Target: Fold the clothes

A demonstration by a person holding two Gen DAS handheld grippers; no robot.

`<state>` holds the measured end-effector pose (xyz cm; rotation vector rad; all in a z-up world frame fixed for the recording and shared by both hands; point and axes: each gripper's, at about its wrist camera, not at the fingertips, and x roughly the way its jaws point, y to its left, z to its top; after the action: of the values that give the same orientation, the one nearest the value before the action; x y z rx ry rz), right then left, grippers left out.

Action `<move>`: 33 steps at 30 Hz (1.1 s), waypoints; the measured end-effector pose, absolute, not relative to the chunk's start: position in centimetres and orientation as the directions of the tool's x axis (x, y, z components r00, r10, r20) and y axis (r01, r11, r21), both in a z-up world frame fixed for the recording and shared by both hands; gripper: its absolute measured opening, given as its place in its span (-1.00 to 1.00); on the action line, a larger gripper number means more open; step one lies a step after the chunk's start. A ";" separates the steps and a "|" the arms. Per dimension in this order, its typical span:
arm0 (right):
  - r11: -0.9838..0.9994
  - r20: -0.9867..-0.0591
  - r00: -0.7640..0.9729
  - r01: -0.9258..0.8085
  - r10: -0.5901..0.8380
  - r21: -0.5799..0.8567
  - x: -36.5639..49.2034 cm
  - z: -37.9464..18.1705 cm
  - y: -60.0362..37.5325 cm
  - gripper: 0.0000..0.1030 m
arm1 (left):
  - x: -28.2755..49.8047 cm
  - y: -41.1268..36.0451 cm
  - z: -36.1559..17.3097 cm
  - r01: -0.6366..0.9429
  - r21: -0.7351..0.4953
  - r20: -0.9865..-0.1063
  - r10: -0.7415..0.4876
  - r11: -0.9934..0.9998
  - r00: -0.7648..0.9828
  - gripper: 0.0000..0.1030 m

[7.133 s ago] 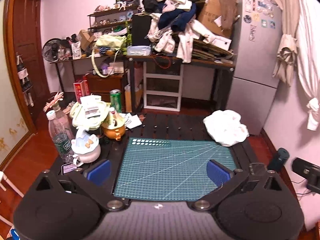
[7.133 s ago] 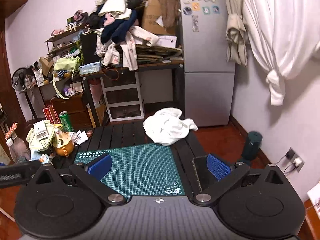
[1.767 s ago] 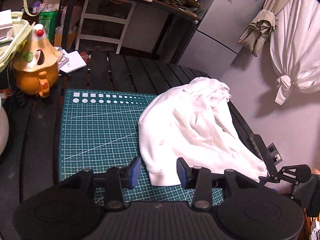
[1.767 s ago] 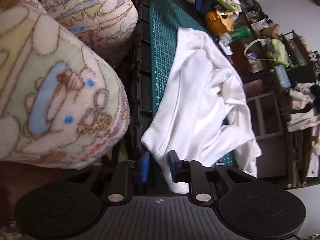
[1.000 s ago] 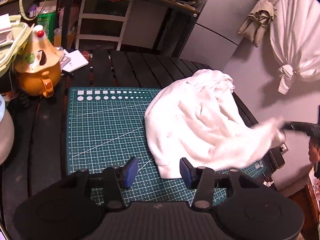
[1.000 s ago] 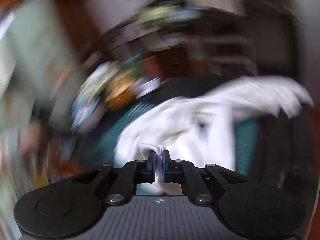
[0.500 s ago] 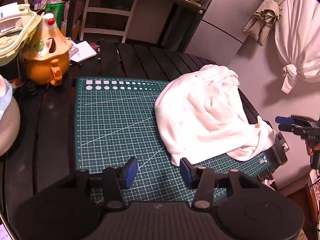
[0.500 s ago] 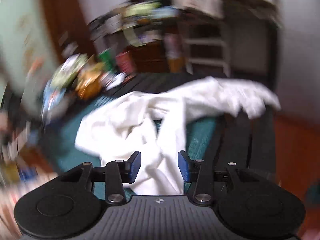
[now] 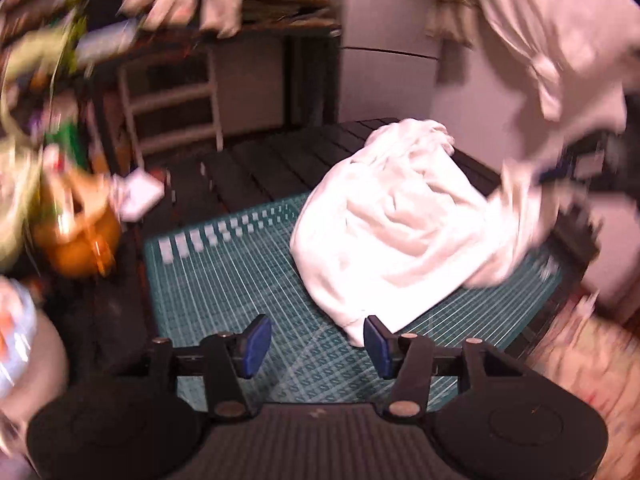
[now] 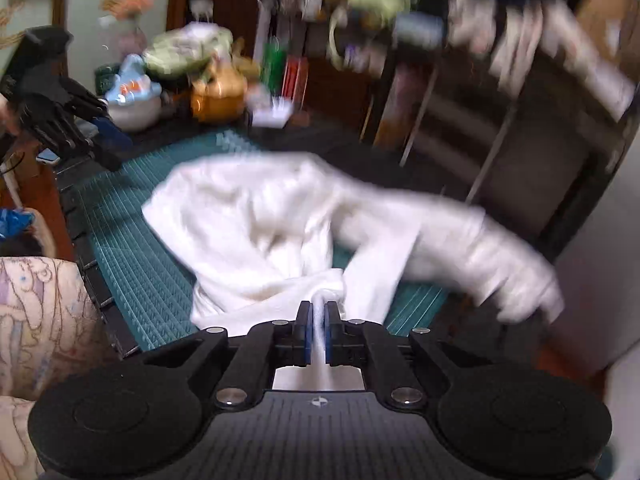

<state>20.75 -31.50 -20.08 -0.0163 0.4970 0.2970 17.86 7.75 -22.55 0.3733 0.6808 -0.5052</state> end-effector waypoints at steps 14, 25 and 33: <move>0.987 -0.445 0.881 -0.133 0.162 0.095 19.3 -18.7 -36.1 -0.92 | 15.2 -3.8 -26.5 0.687 0.692 -0.566 -0.425 0.221 0.706 -0.14; 0.980 -0.451 0.871 -0.154 0.193 0.123 19.0 -20.0 -35.9 -0.90 | 15.3 -9.4 -28.6 0.644 0.673 -0.736 -0.424 -0.364 0.529 -0.18; 0.977 -0.450 0.868 -0.176 0.210 0.116 18.4 -20.6 -35.9 -0.90 | 17.0 -10.9 -28.4 0.691 0.625 -0.775 -0.396 -0.363 0.493 -0.94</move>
<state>18.43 -35.88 -20.62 0.0717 0.4792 0.2023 16.98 -10.93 -28.37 1.5683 0.2625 -1.1612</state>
